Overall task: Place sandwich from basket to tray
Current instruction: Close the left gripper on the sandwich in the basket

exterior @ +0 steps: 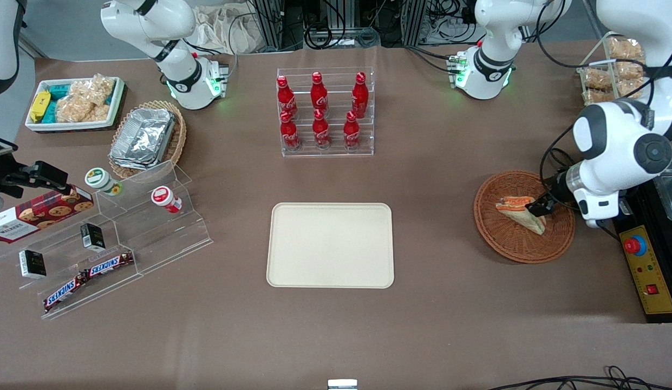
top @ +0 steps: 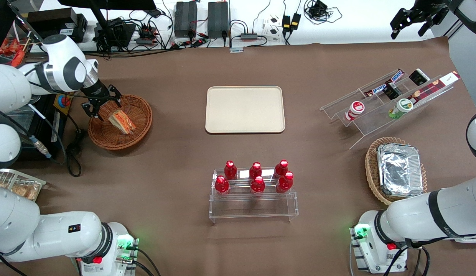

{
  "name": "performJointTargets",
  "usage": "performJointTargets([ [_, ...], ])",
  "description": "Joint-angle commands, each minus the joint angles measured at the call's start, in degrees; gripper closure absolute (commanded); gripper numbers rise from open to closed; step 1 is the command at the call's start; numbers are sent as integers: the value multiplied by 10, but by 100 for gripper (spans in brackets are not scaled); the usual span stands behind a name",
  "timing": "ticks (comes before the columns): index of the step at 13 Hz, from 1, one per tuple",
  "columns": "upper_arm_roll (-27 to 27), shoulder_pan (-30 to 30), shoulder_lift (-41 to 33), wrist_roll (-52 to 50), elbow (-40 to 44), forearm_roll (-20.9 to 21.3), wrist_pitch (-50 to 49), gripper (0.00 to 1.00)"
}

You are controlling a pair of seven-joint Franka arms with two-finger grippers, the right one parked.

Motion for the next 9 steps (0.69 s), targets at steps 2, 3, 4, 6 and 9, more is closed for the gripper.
performJointTargets([
  [2,-5,4,29,-52,-8,8,52,0],
  [3,-6,3,37,-66,-8,8,68,0],
  [4,-6,1,47,-77,-8,8,76,0],
  [6,-6,-2,63,-81,-8,8,87,18],
  [9,-6,-2,74,-77,-6,10,87,100],
])
